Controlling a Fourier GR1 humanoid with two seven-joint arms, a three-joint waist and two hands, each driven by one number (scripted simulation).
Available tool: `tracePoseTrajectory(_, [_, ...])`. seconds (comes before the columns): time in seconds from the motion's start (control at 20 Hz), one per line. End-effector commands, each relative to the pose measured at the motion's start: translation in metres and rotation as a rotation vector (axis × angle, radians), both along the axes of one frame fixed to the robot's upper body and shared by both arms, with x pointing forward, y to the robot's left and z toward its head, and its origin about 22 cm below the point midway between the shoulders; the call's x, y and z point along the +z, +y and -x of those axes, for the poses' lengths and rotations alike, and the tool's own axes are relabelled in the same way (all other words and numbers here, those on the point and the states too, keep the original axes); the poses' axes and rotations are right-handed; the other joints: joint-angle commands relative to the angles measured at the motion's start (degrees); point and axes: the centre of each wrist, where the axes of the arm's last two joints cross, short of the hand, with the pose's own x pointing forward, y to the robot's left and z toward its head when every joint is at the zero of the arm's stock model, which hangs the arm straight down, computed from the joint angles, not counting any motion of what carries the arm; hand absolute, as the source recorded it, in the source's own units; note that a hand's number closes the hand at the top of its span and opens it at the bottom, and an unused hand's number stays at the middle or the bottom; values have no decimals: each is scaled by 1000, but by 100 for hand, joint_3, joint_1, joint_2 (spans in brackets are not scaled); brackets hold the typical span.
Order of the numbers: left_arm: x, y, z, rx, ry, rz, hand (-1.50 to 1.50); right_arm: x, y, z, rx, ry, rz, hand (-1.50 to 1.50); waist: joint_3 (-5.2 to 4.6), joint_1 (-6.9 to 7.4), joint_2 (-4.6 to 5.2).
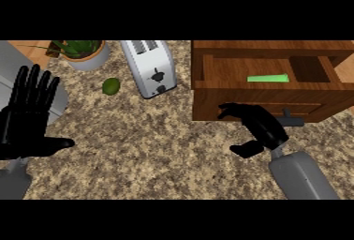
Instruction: Pick up the cup, place it into the drawer and close the drawer
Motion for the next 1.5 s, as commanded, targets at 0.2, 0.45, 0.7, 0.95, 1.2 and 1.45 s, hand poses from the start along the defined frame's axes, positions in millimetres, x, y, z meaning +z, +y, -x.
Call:
tracePoseTrajectory(0.2, [0, 6, 17, 6, -10, 2, -150, -29, -8, -37, 2, 46, 25, -150, 1, -38, -9])
tracePoseTrajectory(0.45, [-1, 26, 7, 2, -2, 6, -150, -28, -30, -79, -12, 77, -19, -150, 6, 66, 39])
tracePoseTrajectory(0.7, [-28, 25, 20, -22, 6, 21, -150, -19, -35, -99, -24, 83, -50, -150, 7, 147, 86])
tracePoseTrajectory(0.95, [-9, 23, 6, -32, -7, 11, -150, 0, -37, -115, -32, 118, -11, -150, 12, 206, 111])
tracePoseTrajectory(1.2, [-12, 3, 5, -72, -11, 23, -150, 23, -75, -122, -62, 113, -30, -150, 22, 343, 177])
tracePoseTrajectory(1.45, [-9, 31, 0, -48, -25, 0, -150, 34, -74, -128, -84, 104, -42, -150, 15, 399, 219])
